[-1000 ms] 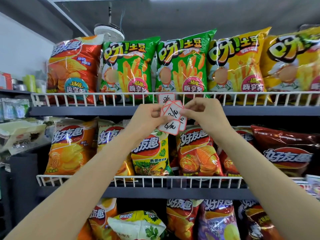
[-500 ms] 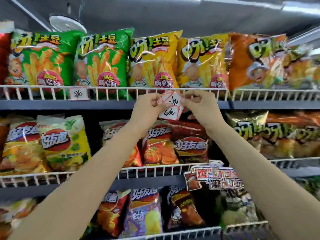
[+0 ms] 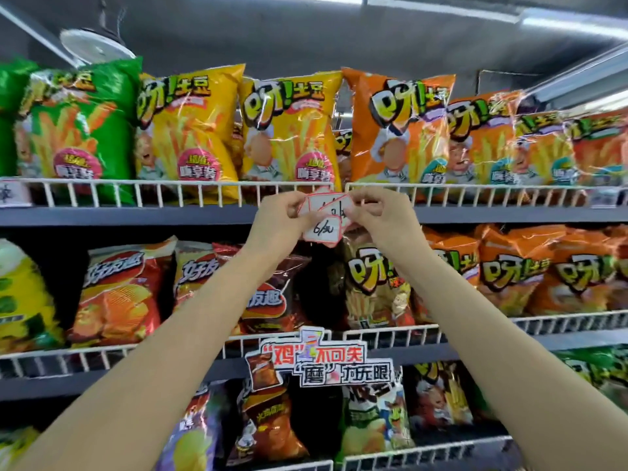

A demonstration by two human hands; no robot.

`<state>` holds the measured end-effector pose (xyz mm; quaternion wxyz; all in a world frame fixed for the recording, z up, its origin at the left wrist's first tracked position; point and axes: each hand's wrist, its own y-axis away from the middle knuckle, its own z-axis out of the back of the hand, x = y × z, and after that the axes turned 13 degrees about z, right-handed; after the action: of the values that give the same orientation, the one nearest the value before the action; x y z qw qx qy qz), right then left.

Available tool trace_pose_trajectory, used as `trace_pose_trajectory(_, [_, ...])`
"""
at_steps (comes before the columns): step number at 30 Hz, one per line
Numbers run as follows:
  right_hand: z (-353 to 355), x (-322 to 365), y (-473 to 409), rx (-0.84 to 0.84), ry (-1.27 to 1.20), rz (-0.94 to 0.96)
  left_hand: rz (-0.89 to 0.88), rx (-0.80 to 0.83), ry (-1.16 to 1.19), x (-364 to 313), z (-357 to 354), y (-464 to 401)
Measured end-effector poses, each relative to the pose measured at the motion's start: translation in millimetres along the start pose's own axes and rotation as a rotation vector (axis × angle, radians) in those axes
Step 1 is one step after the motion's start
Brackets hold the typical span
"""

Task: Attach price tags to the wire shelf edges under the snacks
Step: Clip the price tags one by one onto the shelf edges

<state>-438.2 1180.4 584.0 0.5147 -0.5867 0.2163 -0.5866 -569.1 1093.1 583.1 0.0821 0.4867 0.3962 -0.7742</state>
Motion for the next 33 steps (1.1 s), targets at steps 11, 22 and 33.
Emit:
trace_pose_trajectory(11, [50.7, -36.1, -1.7, -0.056, -0.075, -0.047, -0.048, -0.042, -0.074, -20.4, -65.5, -9.0])
trace_pose_trajectory(22, [171.6, -101.6, -3.9, -0.107, -0.009, 0.036, -0.068, -0.203, -0.145, -43.5, -208.8, -13.2])
trace_pose_trajectory(33, [314.3, -152.9, -3.3, -0.113, 0.077, 0.063, -0.237, -0.281, -0.338, -90.1, -358.2, -16.9])
